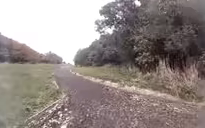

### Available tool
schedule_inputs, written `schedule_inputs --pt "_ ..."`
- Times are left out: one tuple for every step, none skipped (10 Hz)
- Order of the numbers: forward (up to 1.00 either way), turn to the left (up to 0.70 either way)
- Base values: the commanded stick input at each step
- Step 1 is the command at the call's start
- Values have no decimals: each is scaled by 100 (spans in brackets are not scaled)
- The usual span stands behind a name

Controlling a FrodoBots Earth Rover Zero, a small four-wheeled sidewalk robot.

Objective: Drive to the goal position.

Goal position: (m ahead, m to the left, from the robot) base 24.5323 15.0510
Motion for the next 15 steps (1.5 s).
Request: schedule_inputs --pt "100 1" --pt "100 3" --pt "100 5" --pt "100 7" --pt "100 21" --pt "100 25" --pt "100 28" --pt "100 32" --pt "100 33" --pt "100 33" --pt "100 33" --pt "100 33" --pt "100 33" --pt "100 33" --pt "100 26"
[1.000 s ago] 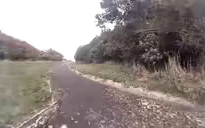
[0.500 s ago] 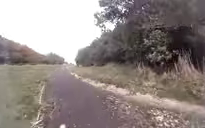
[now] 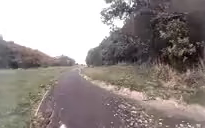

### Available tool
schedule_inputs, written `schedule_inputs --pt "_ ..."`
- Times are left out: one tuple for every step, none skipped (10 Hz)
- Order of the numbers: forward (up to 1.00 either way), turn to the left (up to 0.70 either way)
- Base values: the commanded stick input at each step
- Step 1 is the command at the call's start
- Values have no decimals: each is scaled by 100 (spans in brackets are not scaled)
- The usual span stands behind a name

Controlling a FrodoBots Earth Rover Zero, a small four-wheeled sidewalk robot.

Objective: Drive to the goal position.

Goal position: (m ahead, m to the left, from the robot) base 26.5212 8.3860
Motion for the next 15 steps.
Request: schedule_inputs --pt "100 21" --pt "100 4" --pt "100 2" --pt "100 0" --pt "100 0" --pt "100 0" --pt "100 0" --pt "100 0" --pt "100 15" --pt "100 25" --pt "100 34" --pt "100 18" --pt "100 6" --pt "100 0" --pt "100 0"
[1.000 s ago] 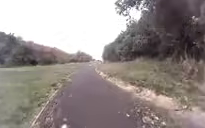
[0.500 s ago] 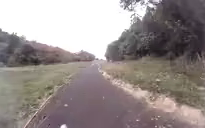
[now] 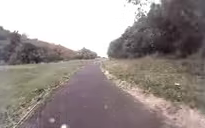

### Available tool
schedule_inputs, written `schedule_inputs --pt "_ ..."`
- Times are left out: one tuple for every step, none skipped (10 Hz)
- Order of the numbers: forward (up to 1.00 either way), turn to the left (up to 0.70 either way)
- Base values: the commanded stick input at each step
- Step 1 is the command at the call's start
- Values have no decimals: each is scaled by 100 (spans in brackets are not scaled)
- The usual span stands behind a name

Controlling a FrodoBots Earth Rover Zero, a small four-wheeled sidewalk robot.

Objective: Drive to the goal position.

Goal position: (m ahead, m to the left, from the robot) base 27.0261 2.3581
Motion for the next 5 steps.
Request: schedule_inputs --pt "100 0" --pt "100 0" --pt "100 0" --pt "100 0" --pt "100 0"
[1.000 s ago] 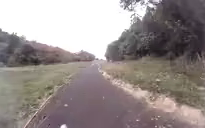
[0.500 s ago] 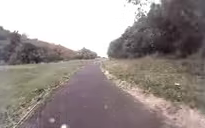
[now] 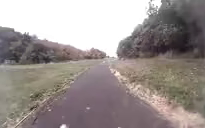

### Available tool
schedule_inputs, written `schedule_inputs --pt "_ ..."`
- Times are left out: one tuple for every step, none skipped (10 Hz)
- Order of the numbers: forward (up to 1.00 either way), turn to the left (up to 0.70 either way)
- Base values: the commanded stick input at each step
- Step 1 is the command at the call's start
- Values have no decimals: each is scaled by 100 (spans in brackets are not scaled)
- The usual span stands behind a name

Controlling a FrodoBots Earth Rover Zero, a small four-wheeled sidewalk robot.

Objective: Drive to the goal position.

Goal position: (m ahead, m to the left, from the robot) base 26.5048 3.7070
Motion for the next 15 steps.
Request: schedule_inputs --pt "100 0" --pt "100 0" --pt "100 0" --pt "100 0" --pt "100 0" --pt "100 0" --pt "100 0" --pt "100 0" --pt "100 0" --pt "100 29" --pt "100 32" --pt "100 0" --pt "100 0" --pt "100 0" --pt "100 0"
